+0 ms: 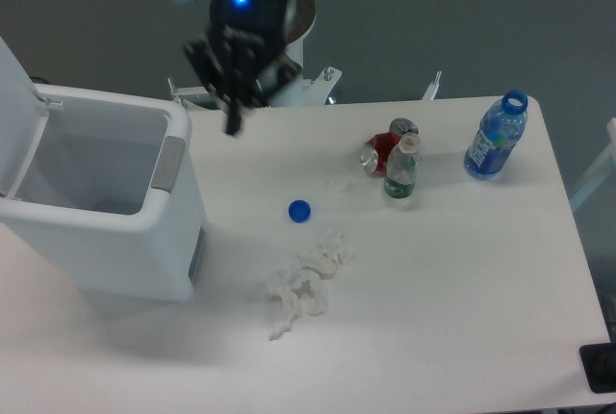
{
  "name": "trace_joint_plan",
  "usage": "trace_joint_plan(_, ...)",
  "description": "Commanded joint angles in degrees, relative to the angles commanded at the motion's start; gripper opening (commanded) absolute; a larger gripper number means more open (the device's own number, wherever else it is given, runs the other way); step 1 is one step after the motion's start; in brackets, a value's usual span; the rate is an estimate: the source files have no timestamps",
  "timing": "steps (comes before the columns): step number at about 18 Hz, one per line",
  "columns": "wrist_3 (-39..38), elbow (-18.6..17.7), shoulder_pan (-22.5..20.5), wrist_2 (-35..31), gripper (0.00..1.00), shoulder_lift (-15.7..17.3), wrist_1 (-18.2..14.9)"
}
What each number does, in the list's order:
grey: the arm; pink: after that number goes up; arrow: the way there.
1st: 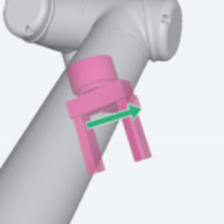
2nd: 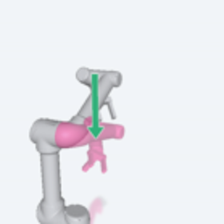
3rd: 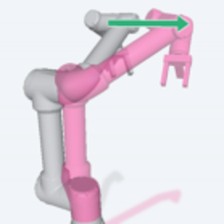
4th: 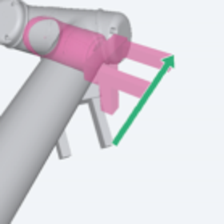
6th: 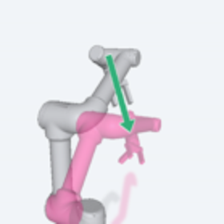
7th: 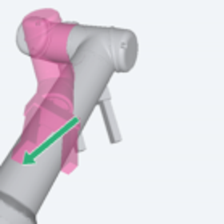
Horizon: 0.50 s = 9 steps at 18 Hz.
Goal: Close the trash can
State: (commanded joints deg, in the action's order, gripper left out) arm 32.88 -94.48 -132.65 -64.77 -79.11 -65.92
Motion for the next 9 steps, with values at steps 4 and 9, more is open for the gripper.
trace_joint_plan(4, -1.23, -1.23, 6.33, 0.0, 0.0, 3.16, -0.09)
trace_joint_plan(9, -3.52, -0.27, 11.0, 0.7, 0.0, 4.4, 0.17)
